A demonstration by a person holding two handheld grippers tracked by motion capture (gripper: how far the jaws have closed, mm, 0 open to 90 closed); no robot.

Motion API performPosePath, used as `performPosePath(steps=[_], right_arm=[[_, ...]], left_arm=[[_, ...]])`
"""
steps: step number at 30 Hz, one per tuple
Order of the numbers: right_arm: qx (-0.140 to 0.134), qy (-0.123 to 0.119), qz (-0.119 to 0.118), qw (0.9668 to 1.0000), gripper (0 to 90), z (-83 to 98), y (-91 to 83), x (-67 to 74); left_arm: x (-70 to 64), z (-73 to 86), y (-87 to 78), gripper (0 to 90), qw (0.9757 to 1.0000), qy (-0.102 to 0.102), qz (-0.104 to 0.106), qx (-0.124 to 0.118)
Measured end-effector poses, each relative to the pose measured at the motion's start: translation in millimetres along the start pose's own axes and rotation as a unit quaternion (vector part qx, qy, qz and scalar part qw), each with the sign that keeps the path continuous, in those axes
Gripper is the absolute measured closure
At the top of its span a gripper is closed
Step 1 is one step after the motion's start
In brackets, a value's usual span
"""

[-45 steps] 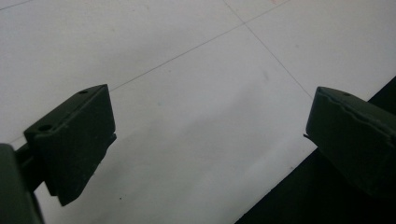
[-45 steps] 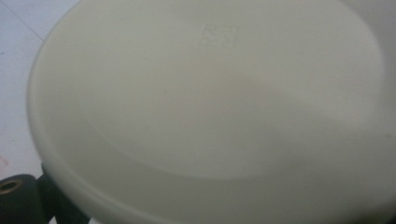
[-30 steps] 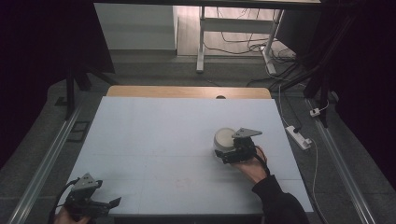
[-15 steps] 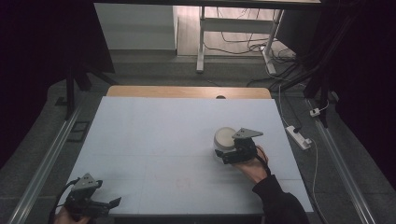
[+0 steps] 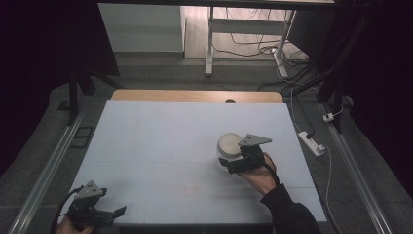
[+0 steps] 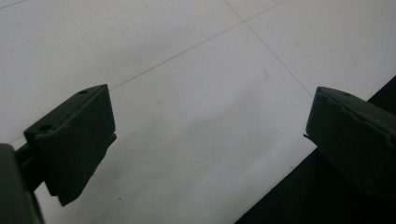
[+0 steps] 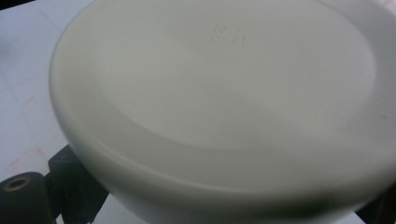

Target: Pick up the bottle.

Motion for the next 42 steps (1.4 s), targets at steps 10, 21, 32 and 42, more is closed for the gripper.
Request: performPosePath(steps=[10, 21, 32, 42], right_arm=[[0.002, -0.02, -0.034, 0.9992, 6.3, -4.4, 5.2, 30.5], [0.007, -0.03, -0.05, 0.9983, 6.3, -6.0, 13.2, 51.6], [0.007, -0.037, -0.071, 0.9968, 6.3, -6.8, 20.7, 75.2], [0.006, -0.05, -0.091, 0.9946, 6.4, -6.8, 24.1, 97.0]], left_arm=[[0.1, 0.0, 0.1, 2.4, 1.0, -0.001, 0.0, 0.0], [0.1, 0.0, 0.5, 2.4, 1.0, -0.001, 0.002, 0.002], [-0.1, 0.1, 0.6, 2.4, 1.0, 0.0, 0.002, 0.003], [-0.6, 0.0, 0.8, 2.5, 1.0, 0.002, 0.002, 0.005]])
Point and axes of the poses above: each handheld gripper's, and its own axes: y roughly forward along the jaws, z roughly out of its underside, x roughly to its left, the point moved 6 cm from there along y, roughly forward along the jaws, and after that the axes turned 10 degrees about y, right-handed, at the moved point
